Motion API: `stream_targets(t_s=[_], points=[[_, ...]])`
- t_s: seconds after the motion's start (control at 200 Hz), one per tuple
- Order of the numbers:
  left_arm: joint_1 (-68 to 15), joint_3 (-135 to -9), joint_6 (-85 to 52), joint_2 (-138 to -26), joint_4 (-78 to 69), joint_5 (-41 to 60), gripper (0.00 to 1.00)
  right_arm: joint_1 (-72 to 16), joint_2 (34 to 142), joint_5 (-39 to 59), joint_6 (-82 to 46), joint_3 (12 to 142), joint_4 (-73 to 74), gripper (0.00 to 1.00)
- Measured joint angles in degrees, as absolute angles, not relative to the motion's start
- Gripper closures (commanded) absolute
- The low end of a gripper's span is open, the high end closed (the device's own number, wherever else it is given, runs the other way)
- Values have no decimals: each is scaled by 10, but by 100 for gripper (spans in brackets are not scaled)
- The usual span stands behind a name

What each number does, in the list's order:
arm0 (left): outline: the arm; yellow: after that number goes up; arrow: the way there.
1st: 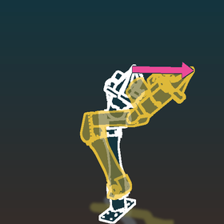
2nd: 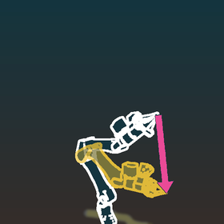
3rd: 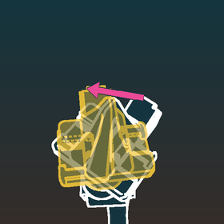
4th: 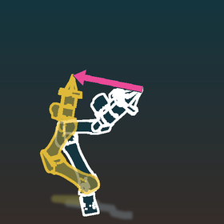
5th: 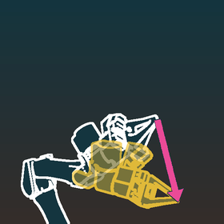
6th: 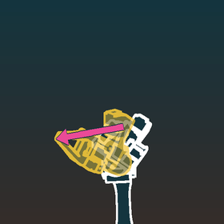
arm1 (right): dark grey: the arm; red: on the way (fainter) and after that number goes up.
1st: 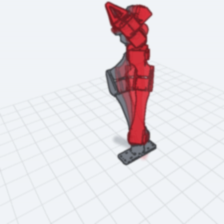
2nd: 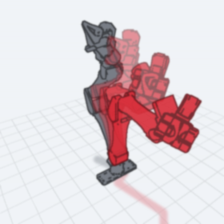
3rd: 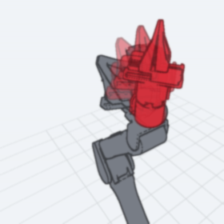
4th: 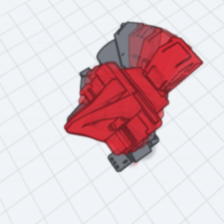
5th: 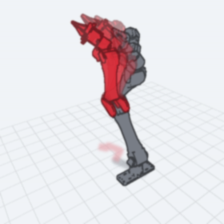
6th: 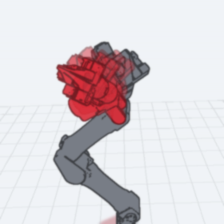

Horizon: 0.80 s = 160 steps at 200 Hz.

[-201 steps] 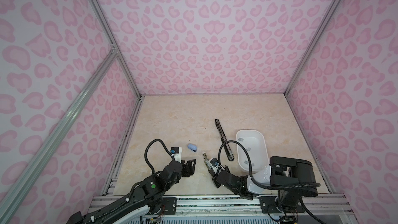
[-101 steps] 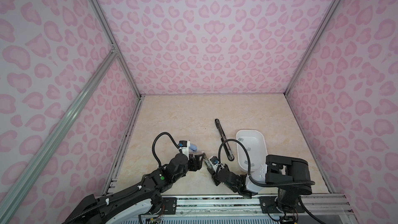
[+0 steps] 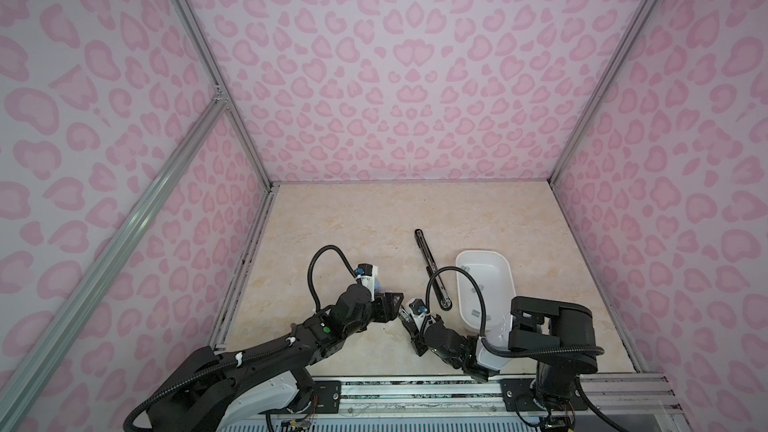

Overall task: Load the staples into the stapler
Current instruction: 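Move the left gripper forward over the beige stapler lid while the right gripper holds it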

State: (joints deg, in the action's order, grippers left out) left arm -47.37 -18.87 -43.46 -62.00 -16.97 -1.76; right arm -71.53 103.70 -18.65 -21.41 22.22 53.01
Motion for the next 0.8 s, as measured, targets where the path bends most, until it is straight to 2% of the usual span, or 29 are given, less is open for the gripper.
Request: stream_targets(t_s=[0.085, 0.45, 0.8], points=[[-474, -198, -429, -639, -180, -17, 33, -715, 1039, -187, -214, 224, 530, 75], [-469, -211, -412, -684, -183, -24, 34, -715, 1050, -187, -214, 232, 540, 76], [-457, -204, -409, -665, -181, -39, 30, -713, 1057, -183, -214, 238, 545, 76]])
